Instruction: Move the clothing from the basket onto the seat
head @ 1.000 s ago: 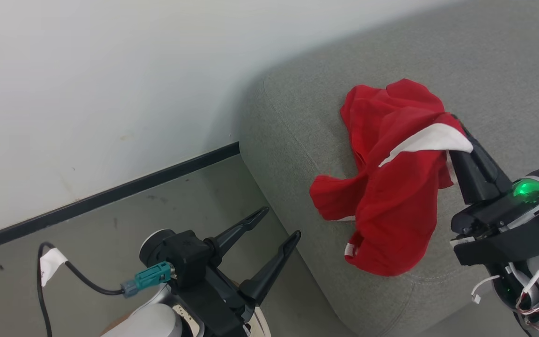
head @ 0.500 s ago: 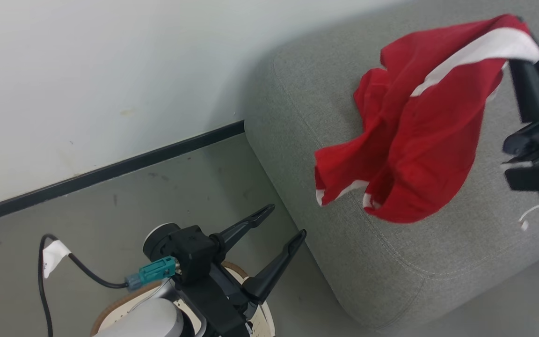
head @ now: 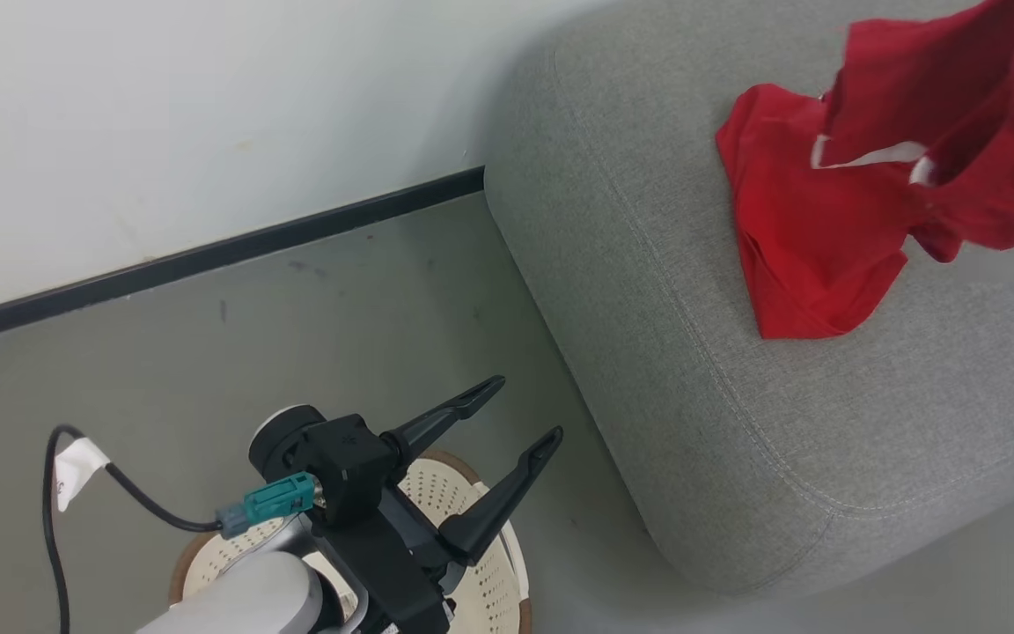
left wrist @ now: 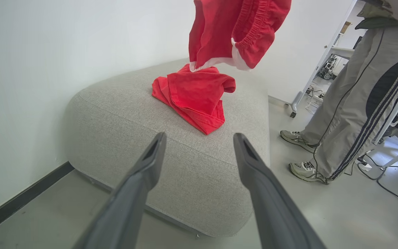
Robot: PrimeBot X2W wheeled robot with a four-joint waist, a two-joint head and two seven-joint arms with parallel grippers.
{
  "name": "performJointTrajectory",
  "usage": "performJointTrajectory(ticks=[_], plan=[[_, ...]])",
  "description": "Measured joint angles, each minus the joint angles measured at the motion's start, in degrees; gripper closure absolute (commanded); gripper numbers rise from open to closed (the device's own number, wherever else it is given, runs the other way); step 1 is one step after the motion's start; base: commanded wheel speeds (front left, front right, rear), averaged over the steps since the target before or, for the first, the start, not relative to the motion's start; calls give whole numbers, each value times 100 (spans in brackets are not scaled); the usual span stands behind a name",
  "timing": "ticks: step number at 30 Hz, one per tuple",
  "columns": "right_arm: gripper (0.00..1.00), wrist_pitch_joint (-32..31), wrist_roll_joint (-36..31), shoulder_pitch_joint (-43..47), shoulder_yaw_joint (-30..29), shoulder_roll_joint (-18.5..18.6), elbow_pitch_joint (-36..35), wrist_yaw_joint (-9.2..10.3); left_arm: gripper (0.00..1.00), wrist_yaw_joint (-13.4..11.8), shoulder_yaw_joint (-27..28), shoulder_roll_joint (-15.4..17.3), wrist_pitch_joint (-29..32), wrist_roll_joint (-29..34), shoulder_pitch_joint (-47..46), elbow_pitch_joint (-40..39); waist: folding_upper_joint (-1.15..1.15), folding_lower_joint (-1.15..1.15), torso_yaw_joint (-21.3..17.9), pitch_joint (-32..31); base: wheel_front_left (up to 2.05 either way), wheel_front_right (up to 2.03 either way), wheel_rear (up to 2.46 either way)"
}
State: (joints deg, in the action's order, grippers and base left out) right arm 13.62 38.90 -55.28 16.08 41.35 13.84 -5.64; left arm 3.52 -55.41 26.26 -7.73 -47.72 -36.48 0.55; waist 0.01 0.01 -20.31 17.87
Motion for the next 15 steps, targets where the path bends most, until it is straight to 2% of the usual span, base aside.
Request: performJointTrajectory(ticks=[3, 8, 15], plan=[[100, -48, -12, -211, -152, 149, 309, 55, 0, 1, -2, 73, 46, 31, -48, -83, 0, 0, 45, 134, 0, 0, 0], [100, -101, -336, -353, -374, 365, 552, 580, 0, 1, -2, 193, 116, 91, -78, -196, 0, 0, 115, 382, 0, 0, 0], [100, -136, -570, -398, -472, 521, 1025, 1007, 0, 1, 46, 320, 215, 97, -149, -349, 0, 0, 208, 760, 0, 0, 0]])
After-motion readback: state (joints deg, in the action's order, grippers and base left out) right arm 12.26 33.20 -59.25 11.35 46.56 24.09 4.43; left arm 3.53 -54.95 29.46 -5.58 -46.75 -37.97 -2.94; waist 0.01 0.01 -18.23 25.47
